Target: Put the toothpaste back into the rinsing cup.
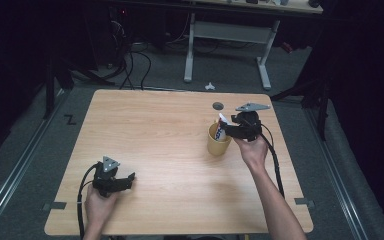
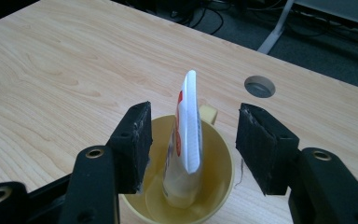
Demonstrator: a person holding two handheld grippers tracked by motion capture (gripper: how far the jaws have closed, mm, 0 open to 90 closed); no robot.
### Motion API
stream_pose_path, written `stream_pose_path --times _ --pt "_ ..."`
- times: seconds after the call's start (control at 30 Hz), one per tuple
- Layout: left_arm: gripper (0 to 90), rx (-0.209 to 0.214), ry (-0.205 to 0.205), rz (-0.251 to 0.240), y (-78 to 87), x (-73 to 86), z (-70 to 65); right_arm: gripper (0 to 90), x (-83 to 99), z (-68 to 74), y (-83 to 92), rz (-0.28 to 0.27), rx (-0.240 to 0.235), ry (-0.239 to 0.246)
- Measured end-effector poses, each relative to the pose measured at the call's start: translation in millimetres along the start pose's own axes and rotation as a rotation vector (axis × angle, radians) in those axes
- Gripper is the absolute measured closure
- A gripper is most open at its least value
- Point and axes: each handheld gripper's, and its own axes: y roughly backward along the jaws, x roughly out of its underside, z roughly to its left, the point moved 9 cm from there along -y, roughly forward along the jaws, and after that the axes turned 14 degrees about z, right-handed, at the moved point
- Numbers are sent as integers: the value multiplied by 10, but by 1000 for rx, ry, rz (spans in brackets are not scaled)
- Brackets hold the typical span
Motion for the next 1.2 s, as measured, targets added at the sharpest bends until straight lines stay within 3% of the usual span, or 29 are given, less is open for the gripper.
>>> stream_pose_path --times 0.63,1.2 --pt "194 0 -1 0 0 -1 0 451 53 -23 245 -28 11 3" --pt "192 -2 -2 3 0 1 -1 460 304 -170 418 -77 6 -53"
